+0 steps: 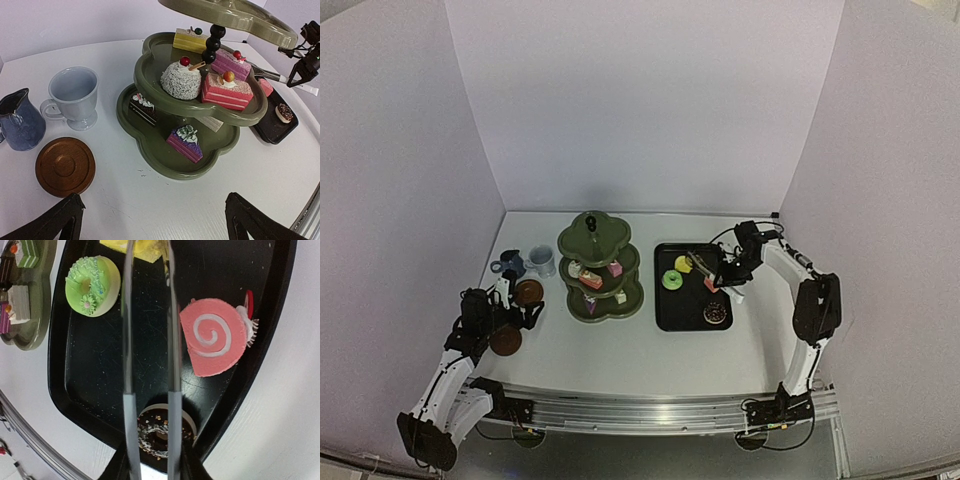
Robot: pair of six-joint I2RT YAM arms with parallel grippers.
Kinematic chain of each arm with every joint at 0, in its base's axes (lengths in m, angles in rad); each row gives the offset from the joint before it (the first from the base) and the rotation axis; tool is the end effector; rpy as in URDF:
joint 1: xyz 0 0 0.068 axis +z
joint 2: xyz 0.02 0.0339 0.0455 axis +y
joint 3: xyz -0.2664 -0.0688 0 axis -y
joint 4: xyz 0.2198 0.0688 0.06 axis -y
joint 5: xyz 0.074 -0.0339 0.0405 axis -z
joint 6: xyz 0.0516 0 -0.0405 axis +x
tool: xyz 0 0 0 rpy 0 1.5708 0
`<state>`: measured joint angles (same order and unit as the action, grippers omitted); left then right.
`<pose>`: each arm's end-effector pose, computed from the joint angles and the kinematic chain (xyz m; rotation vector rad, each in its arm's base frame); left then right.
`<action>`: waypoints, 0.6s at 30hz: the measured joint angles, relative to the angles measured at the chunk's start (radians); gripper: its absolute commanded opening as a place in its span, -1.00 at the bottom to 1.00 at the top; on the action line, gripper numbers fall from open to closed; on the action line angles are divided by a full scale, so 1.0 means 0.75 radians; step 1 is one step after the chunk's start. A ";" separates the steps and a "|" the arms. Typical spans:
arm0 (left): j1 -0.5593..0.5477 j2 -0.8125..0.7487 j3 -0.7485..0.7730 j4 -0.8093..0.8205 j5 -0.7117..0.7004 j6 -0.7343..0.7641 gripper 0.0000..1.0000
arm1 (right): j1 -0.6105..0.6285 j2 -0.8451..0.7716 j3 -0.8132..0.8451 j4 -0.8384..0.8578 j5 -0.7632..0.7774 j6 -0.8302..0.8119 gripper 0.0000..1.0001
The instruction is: Serve the afternoon tea
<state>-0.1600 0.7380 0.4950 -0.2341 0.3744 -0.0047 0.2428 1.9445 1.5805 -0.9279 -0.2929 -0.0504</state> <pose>0.1541 -0.0440 0.2421 0.3914 2.0088 -0.4856 0.3633 0.1053 0.2207 -0.4760 2.8186 0.4581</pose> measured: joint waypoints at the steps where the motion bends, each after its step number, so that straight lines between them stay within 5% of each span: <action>1: 0.000 0.000 0.000 0.000 0.000 0.003 0.98 | 0.000 0.007 -0.005 0.000 -0.012 0.003 -0.73; 6: 0.000 0.000 0.000 0.000 0.000 0.015 0.98 | 0.000 0.021 -0.017 0.000 -0.042 0.016 -0.99; 18: 0.000 -0.012 -0.002 0.000 -0.001 0.021 0.98 | 0.006 -0.004 -0.024 0.001 0.035 0.028 -1.00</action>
<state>-0.1600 0.7290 0.4938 -0.2340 0.3740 0.0109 0.2473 1.9414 1.5628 -0.9268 -0.2662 -0.0295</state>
